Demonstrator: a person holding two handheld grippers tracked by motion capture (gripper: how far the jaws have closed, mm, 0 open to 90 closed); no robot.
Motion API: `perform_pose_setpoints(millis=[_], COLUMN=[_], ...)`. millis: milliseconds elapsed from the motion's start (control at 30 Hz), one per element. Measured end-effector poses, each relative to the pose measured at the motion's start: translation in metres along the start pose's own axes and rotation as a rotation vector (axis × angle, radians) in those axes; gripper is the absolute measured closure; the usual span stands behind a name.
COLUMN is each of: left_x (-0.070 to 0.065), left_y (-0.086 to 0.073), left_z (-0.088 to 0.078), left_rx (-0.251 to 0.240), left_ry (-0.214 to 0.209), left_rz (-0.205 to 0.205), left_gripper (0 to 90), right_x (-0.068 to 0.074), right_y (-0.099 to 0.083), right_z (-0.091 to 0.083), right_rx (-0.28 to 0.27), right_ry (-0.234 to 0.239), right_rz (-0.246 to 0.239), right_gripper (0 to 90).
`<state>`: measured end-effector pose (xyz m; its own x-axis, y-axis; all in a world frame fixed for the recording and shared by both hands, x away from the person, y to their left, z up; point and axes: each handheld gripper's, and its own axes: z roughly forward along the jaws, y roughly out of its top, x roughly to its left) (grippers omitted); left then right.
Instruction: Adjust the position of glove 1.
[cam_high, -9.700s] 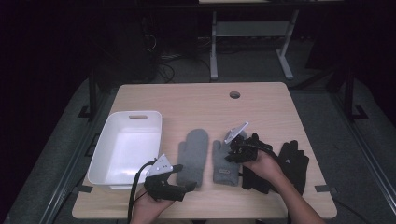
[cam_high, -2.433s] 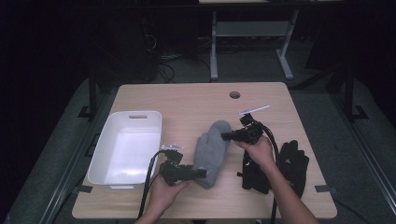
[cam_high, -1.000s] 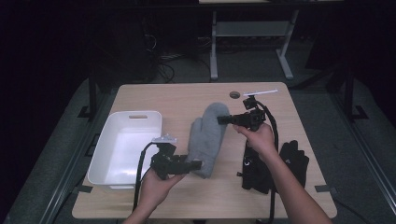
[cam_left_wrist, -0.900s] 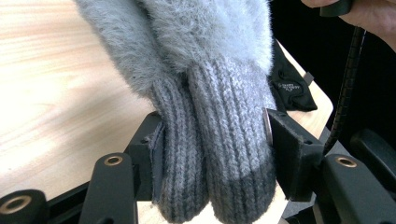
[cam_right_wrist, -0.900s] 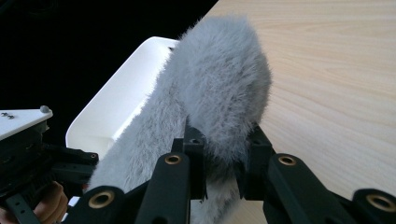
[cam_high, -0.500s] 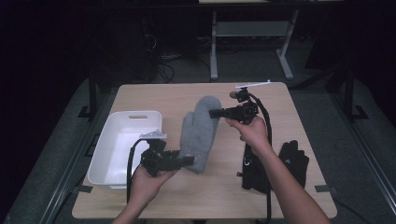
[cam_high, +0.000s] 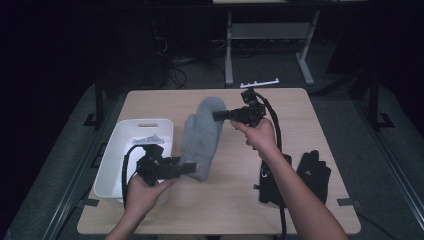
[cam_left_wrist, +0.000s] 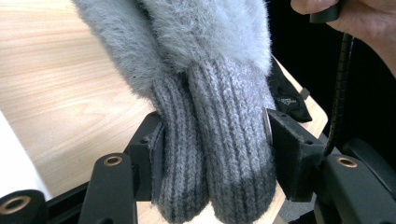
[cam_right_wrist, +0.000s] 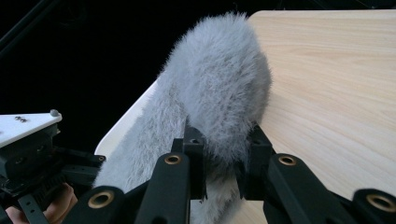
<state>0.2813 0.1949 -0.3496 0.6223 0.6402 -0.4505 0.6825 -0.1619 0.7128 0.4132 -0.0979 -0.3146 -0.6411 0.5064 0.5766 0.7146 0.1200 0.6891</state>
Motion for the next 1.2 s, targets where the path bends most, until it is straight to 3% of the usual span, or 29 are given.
perform_pose_setpoints(millis=[1200], left_x=[0.031], left_y=[-0.008], left_z=[-0.062], left_rx=[-0.058], left_ry=[0.035], left_rz=[-0.053], left_gripper=[42.4], right_x=[0.044], right_y=[0.035], right_z=[0.060], right_rx=[0.047], right_ry=[0.068], right_rz=[-0.060], right_gripper=[75.8])
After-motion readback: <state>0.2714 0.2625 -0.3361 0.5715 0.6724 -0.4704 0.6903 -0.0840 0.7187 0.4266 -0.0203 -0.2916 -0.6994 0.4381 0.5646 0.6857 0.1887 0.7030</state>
